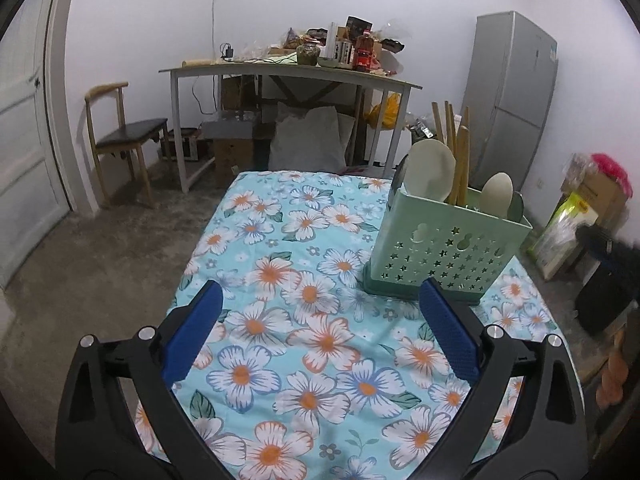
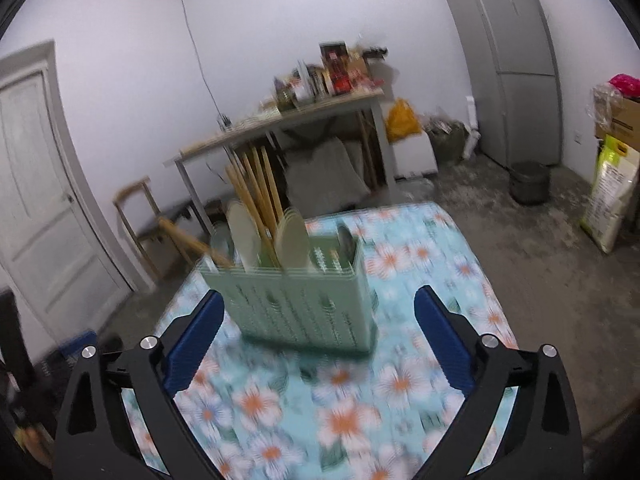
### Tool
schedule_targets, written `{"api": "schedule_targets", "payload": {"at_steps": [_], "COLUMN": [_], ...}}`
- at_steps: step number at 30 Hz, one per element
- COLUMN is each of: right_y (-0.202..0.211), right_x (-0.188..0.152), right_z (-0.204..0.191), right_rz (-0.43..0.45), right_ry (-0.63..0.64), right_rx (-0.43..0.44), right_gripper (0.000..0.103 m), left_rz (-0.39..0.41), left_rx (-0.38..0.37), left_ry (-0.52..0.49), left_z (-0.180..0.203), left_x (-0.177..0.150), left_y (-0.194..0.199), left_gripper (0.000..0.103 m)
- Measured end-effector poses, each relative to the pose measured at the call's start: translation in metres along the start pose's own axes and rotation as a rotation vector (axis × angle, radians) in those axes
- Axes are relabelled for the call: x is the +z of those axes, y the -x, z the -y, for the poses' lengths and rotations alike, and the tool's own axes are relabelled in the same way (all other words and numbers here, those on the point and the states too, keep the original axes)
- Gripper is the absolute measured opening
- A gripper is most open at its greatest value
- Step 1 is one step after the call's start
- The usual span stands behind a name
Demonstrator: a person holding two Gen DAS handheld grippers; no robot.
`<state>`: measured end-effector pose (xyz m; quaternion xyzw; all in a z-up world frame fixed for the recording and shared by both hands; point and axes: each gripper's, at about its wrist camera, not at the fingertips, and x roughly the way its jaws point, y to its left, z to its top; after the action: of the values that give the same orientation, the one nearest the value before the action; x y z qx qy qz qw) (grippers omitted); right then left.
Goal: Organize utensils
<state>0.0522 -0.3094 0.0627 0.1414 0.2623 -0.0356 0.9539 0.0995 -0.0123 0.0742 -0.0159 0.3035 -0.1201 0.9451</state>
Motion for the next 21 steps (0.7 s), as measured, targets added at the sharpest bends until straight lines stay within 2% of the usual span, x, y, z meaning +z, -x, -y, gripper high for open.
{"api": "schedule_targets", "payload": {"at_steps": [5, 10, 12, 21], "right_y": [0.005, 0.012, 0.015, 0.025], "right_x": [-0.013, -0.019, -0.019, -0.019], "right_z": [-0.01, -0.016, -0.017, -0.02], "right_rz": [-0.048, -0.066, -0.073, -0.064], "right_ry": [0.08, 0.124, 0.124, 0.132], "right_rx": [-0.12, -0.193, -0.213, -0.328], "right_gripper": [0.097, 0.097, 0.097, 0.097], "left_rz": [0.008, -0.017, -0.012, 0.035], "left_rx": [0.048, 0.165, 0.185, 0.155], "left_ry": [-0.04, -0.123, -0.145, -0.115], "left_z": [0.017, 0.036, 0.042, 0.058], "left_x": [0.004, 0.005, 0.006, 0.027], "left_y": [0.004, -0.002, 0.0, 0.014], "left_gripper": [0.095, 0.095, 0.095, 0.095]}}
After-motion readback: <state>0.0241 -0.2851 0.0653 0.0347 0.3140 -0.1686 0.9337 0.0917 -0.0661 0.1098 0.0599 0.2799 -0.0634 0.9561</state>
